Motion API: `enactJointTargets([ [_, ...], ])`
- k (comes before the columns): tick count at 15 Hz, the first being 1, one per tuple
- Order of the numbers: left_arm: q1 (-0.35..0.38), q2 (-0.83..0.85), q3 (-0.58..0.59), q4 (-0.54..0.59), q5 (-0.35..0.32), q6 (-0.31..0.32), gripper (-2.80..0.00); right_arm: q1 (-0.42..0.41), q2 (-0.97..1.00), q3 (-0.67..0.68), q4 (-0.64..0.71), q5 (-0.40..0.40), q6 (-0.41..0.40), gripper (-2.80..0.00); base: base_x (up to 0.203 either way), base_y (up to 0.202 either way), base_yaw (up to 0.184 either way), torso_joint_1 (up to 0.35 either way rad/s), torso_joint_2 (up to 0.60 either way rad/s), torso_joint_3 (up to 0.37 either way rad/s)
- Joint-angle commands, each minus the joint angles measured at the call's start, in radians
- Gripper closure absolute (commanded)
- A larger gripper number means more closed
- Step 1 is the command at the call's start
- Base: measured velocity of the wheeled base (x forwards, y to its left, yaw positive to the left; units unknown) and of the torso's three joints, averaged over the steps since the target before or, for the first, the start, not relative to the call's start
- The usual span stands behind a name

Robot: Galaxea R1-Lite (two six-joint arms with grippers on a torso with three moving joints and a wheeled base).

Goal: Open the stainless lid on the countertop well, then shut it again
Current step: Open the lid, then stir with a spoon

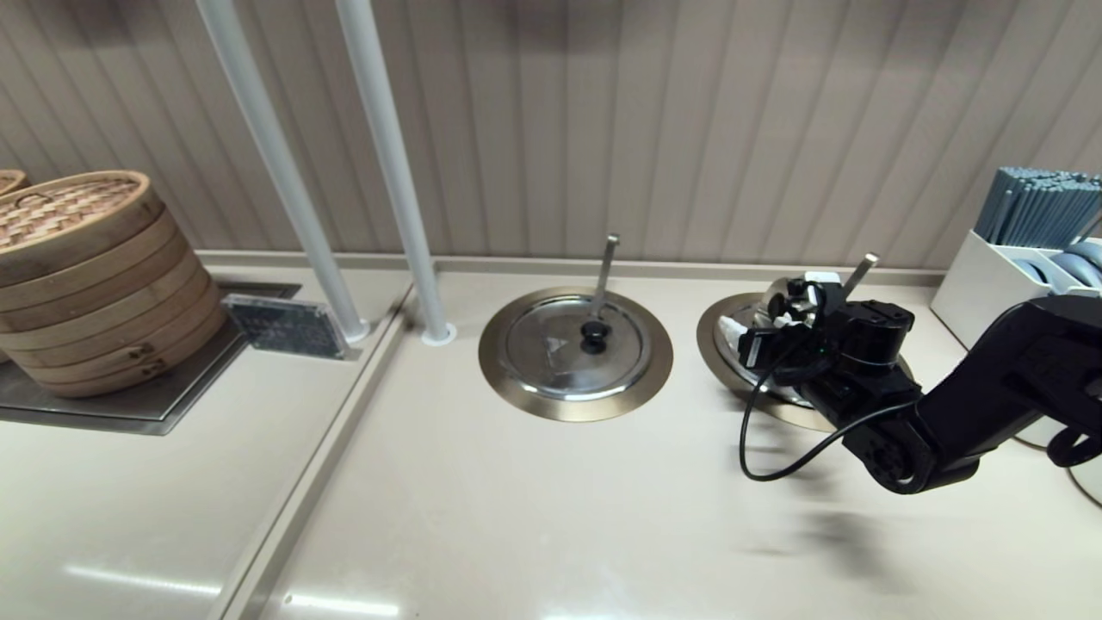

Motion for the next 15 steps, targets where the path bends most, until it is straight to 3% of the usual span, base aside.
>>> enactJointTargets([
  [1,0.000,0.000,-0.001,0.000,0.000,0.000,0.00,0.022,-0.030,0.018,-0.012,-0.010,-0.001,-2.80,0.000,0.000,0.000,0.000,0.00,0.000],
  [10,0.000,0.000,0.000,-0.001,0.000,0.000,0.00,0.090,-0.169,0.085,-0.036,-0.029,-0.004,-2.80,0.000,0.000,0.000,0.000,0.00,0.000],
  [12,0.000,0.000,0.000,-0.001,0.000,-0.001,0.00,0.050,-0.247,0.063,-0.006,-0.069,-0.044,-2.80,0.000,0.000,0.000,0.000,0.00,0.000],
  [15,0.000,0.000,0.000,-0.001,0.000,0.000,0.00,-0.084,-0.289,-0.014,0.068,-0.086,-0.126,-2.80,0.000,0.000,0.000,0.000,0.00,0.000],
])
